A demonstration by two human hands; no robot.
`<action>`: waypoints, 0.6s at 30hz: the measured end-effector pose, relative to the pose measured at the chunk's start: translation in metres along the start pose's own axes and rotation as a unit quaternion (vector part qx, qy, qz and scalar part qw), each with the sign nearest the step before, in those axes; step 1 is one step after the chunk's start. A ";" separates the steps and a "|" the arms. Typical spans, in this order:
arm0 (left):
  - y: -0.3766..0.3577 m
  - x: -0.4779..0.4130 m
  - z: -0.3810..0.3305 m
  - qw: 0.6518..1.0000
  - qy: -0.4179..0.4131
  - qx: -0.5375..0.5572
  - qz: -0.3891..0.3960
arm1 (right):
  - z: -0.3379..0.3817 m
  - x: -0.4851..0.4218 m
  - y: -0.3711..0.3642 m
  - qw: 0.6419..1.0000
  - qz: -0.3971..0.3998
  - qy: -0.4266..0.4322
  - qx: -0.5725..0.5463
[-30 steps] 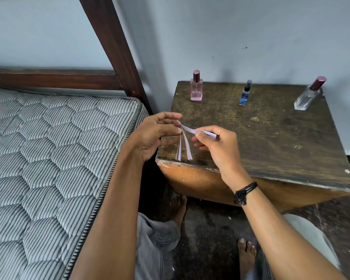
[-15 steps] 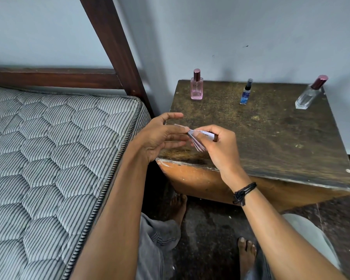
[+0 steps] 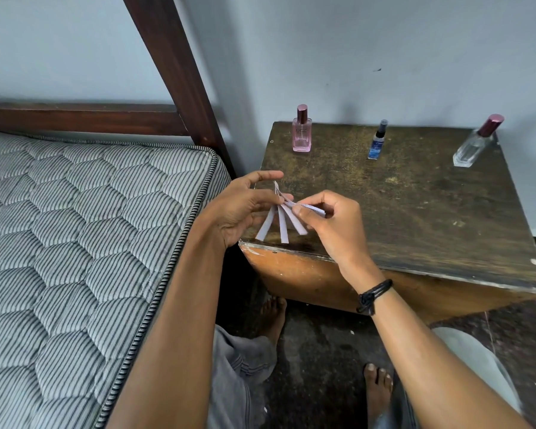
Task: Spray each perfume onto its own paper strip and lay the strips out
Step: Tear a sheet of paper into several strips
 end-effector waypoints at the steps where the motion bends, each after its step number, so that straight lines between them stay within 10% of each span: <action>1: 0.000 0.000 0.000 1.000 -0.001 -0.002 -0.002 | 0.000 0.000 -0.001 1.000 0.001 0.001 0.004; 18: 0.017 -0.004 0.003 0.990 -0.007 -0.113 -0.084 | 0.004 -0.001 -0.006 0.996 0.054 0.032 0.057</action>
Point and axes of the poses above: each hand's wrist, its own x-axis away from the middle knuckle, its own y-axis out of the back of the hand, z = x × y, the point moved 8 cm from there along -x, towards the middle knuckle, and after that the axes turned 13 degrees about -y, right-handed, at the moved point
